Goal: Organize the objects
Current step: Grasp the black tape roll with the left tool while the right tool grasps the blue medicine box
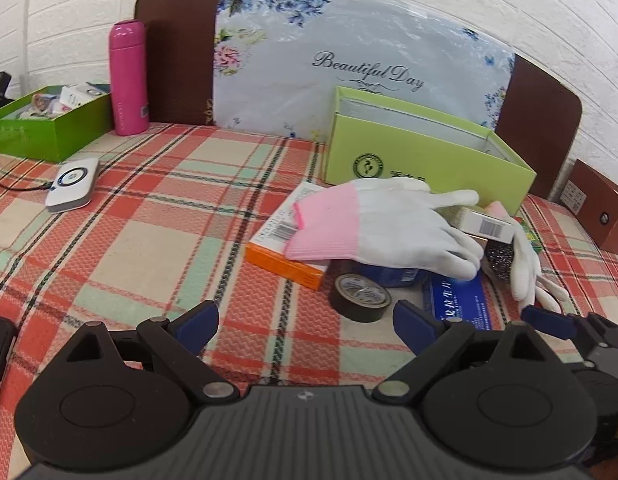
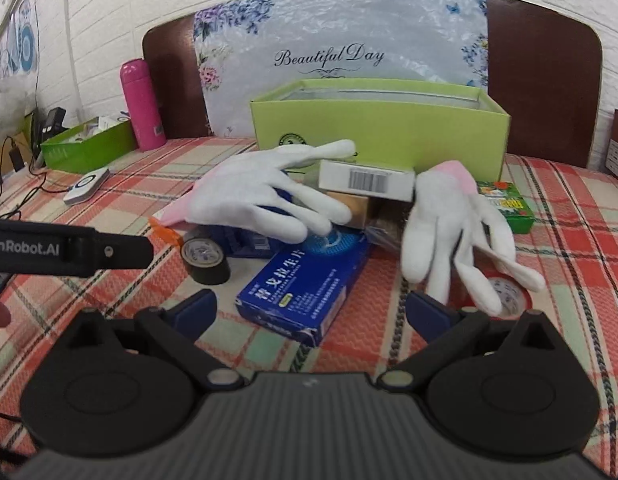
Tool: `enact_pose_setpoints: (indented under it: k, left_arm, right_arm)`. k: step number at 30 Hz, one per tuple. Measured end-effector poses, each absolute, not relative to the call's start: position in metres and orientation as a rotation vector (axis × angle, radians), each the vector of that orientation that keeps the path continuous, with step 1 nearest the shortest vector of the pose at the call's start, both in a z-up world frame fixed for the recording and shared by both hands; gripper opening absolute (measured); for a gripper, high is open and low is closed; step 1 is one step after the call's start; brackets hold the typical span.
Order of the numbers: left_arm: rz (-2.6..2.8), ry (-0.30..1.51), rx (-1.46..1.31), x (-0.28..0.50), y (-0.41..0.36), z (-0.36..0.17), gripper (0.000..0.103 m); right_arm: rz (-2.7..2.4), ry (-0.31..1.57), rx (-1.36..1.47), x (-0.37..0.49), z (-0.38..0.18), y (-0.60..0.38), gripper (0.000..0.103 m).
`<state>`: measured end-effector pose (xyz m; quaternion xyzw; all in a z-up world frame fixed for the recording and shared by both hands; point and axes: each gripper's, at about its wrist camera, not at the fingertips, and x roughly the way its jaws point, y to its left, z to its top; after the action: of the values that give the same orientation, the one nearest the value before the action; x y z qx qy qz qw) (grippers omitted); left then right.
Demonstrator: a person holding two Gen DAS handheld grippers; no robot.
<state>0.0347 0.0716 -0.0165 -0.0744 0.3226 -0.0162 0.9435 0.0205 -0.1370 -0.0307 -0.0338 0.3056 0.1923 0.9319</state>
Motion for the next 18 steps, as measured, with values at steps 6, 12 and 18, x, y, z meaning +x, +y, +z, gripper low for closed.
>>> enact_pose_setpoints:
  k: [6, 12, 18]
  left_arm:
    - [-0.030, 0.662, -0.194, 0.037, 0.080, -0.018, 0.097]
    - [-0.117, 0.683, -0.178, 0.060, 0.055, -0.022, 0.089]
    - [-0.114, 0.699, -0.151, 0.094, 0.029, -0.032, 0.082]
  right_arm:
    - [0.388, 0.660, -0.107, 0.035, -0.039, -0.122, 0.072]
    - [0.428, 0.678, -0.110, 0.010, -0.035, -0.160, 0.058]
    - [0.414, 0.694, -0.099, -0.019, -0.034, -0.198, 0.056]
